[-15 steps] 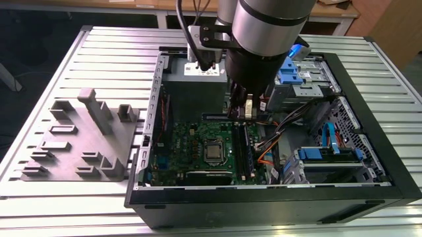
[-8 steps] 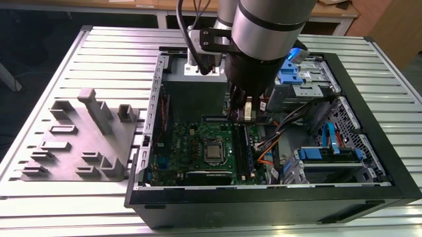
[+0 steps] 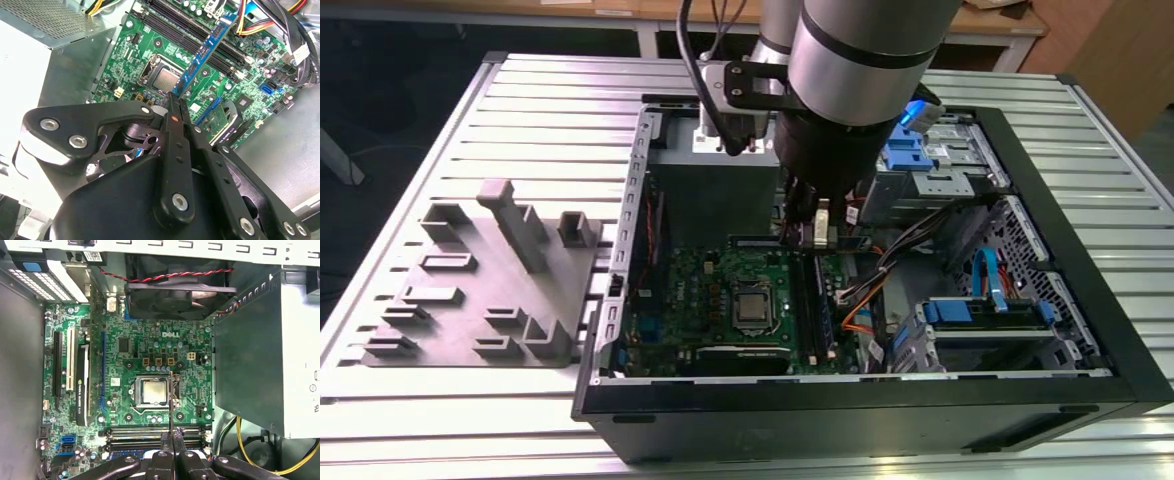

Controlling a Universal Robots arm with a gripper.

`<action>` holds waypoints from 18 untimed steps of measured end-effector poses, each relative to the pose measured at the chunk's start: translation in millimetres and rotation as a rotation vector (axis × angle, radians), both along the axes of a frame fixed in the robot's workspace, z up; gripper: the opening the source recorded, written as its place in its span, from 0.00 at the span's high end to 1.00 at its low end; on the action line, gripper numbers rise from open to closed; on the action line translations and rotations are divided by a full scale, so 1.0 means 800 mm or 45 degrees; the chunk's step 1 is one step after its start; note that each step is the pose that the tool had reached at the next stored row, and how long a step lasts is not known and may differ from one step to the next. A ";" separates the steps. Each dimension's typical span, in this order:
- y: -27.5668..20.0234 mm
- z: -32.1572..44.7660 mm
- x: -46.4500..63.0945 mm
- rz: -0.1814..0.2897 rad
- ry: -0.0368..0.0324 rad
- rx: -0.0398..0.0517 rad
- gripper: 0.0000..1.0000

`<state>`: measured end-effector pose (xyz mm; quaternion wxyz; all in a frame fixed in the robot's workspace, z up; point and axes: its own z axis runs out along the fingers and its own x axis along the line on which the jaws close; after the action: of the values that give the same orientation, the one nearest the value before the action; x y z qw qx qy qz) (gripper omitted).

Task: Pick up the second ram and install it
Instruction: 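Insert the second ram into the second slot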

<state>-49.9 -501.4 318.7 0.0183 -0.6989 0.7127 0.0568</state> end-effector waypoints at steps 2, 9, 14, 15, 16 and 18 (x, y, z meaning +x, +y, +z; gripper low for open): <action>0.0000 0.0000 0.000 0.000 0.0001 0.000 0.92; 0.0000 -0.0002 0.000 0.000 0.0000 0.000 0.92; 0.0000 -0.0005 0.000 -0.055 0.0000 0.000 0.92; 0.0000 -0.0006 0.000 -0.076 0.0000 0.000 0.92; 0.0000 -0.0006 0.000 -0.095 0.0000 0.000 0.92; 0.0000 -0.0006 0.000 -0.120 0.0000 0.000 0.92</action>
<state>-49.8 -501.4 318.2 0.0210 -0.6646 0.7448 0.0558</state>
